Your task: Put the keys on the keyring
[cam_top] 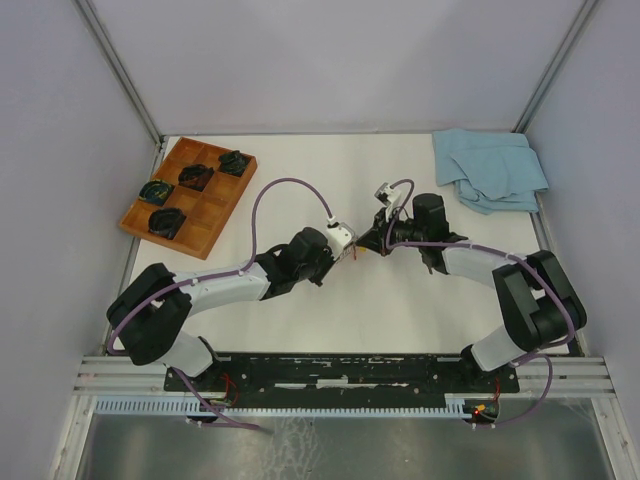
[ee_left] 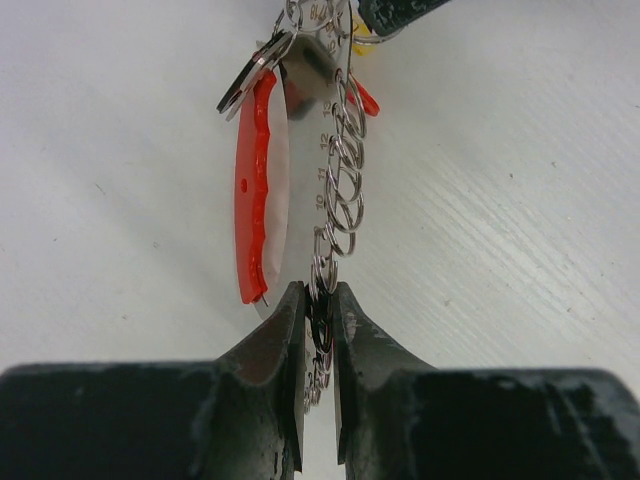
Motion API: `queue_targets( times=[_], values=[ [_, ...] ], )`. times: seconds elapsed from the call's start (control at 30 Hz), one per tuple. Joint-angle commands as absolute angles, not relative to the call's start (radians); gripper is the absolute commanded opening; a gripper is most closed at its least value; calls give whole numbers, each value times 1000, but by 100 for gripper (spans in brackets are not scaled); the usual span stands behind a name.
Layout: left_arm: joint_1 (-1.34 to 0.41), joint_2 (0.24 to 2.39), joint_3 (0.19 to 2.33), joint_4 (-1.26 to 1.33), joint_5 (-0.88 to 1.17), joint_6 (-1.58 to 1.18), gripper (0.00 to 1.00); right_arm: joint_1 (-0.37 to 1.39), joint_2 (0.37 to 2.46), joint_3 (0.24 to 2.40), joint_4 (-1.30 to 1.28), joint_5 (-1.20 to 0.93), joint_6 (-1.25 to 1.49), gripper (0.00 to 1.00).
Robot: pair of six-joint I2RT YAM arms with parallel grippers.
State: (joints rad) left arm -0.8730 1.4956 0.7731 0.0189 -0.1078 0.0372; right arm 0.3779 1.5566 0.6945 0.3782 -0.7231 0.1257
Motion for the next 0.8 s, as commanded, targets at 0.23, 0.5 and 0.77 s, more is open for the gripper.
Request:
queue_targets(
  times=[0.23,0.5,0.77],
  values=[
    [-880,1434,757,-53,-10,-100,9,456,1469,775,281,-674,-37,1],
    [-879,1339,680,42,127,-170,22,476,1448,782,314,-682,-121,1],
    [-864,1256,626,107,141,-160,43,477,1440,782,304,-755,-168,1]
  ],
)
